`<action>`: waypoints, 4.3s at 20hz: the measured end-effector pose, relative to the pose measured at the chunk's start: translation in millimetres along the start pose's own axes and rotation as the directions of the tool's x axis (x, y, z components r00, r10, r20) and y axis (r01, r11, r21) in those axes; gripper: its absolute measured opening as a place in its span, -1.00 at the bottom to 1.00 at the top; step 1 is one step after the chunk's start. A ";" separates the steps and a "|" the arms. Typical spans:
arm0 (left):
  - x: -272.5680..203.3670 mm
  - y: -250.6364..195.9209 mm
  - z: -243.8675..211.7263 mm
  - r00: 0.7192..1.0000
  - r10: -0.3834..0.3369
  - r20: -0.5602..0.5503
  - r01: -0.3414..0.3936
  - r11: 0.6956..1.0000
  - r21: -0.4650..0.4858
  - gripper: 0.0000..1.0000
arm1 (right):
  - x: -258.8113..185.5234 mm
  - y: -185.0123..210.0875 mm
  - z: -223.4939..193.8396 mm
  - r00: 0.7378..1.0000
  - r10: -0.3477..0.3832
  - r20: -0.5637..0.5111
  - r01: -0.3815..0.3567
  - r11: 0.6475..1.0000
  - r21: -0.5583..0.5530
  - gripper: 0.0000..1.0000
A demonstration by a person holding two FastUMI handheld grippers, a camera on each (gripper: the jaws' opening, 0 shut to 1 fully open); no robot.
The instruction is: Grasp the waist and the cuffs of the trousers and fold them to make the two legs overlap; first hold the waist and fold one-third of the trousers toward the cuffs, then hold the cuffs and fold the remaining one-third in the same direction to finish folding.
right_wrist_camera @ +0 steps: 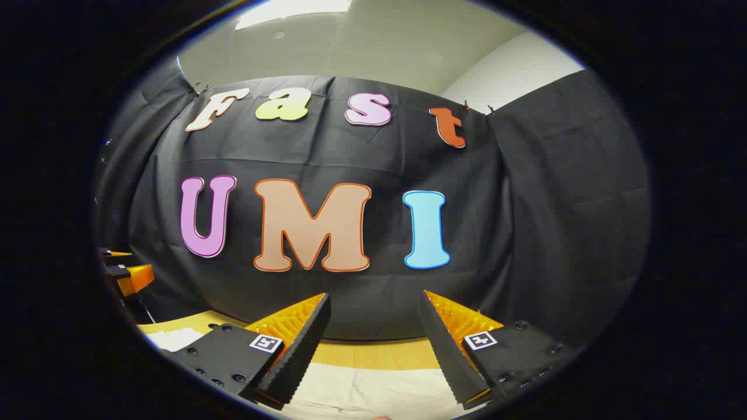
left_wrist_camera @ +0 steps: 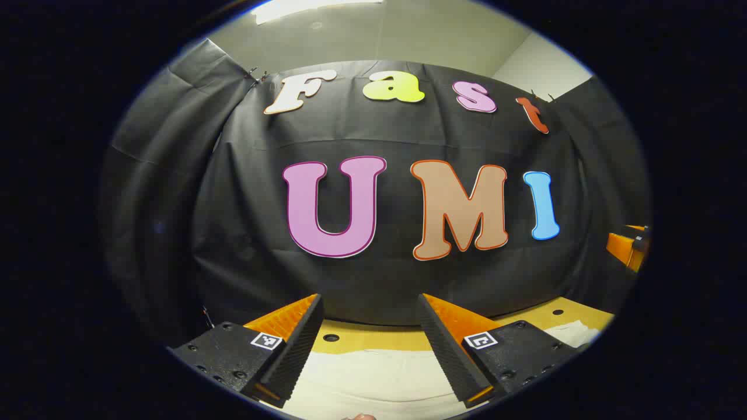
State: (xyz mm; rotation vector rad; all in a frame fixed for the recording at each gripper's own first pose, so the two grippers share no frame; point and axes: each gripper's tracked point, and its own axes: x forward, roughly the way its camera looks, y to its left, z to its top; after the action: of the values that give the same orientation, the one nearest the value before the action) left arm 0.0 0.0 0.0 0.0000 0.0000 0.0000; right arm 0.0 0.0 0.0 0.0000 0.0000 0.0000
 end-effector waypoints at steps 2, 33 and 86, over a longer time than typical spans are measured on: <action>-1.7 2.4 3.9 1.000 0.007 0.008 -0.007 1.000 0.007 0.93 | -0.2 4.1 2.0 1.000 0.016 0.006 -0.015 1.000 -0.008 0.96; -75.8 89.0 -94.0 0.973 -0.070 -0.221 0.181 0.824 0.538 0.92 | -16.4 53.5 -22.7 0.993 0.116 -0.025 -0.116 0.993 0.003 0.96; -176.9 171.6 -351.1 0.416 0.021 -0.909 0.896 0.163 0.414 -0.92 | -44.0 -56.9 -104.6 0.974 -0.023 -0.224 -0.025 0.977 -0.211 0.94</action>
State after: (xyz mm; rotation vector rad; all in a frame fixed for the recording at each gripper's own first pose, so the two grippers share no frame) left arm -176.9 171.6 -351.1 1.2524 0.9537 -0.7819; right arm -44.0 -56.9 -104.6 -0.2150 0.2279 0.0009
